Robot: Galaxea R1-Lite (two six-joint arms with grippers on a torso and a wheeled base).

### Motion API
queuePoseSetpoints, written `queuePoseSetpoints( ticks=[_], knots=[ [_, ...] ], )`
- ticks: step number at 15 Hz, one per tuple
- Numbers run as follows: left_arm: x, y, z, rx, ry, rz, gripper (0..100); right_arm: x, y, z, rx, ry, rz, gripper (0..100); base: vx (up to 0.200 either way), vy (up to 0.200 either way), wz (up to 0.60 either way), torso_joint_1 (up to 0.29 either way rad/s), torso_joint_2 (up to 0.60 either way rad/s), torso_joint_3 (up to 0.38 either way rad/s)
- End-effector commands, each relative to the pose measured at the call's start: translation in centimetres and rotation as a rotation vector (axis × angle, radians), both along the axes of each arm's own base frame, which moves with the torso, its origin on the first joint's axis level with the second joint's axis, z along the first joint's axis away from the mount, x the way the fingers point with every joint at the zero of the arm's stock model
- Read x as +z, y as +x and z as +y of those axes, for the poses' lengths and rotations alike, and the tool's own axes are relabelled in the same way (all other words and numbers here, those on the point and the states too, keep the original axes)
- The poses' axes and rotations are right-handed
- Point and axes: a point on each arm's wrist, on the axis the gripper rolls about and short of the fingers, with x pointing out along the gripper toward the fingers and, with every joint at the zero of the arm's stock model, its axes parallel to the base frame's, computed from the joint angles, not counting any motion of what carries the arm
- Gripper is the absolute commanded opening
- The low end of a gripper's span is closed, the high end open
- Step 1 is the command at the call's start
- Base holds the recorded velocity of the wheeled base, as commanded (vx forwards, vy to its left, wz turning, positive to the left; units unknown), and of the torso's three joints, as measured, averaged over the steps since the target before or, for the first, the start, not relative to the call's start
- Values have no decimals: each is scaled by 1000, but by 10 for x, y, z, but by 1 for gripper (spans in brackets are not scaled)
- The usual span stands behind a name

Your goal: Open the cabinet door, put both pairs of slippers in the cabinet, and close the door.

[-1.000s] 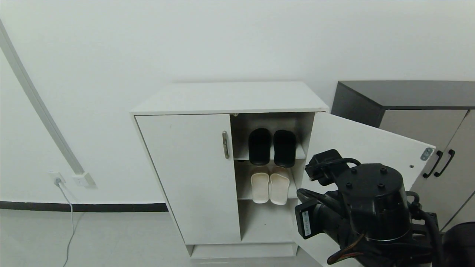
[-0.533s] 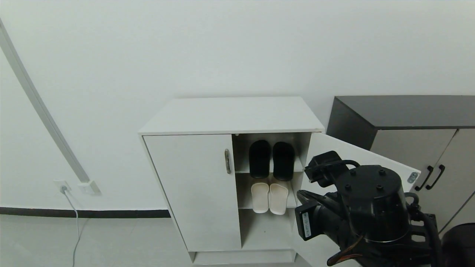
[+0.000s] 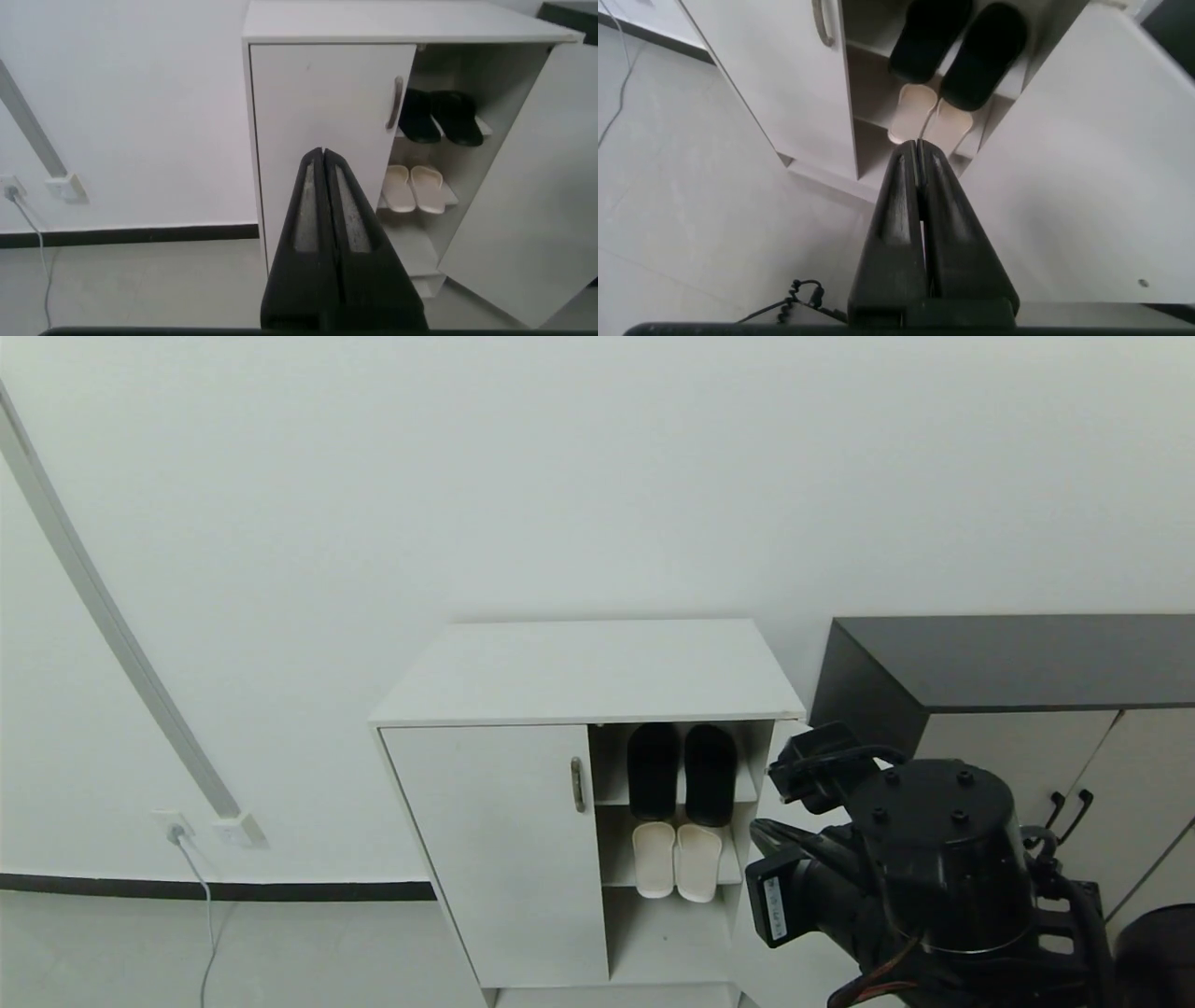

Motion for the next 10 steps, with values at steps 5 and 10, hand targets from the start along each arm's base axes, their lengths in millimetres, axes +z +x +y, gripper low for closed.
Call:
queuePoseSetpoints(
  ticks=[5,10],
  knots=[
    [0,0,0,-1,0,1,0,-3,3,-2,-4,-4,-2,0,0,0,0,236,-531,-295],
    [0,0,0,-1,0,1,0,-3,2,-2,-4,-8,-1,0,0,0,0,153,-326,-183]
  ],
)
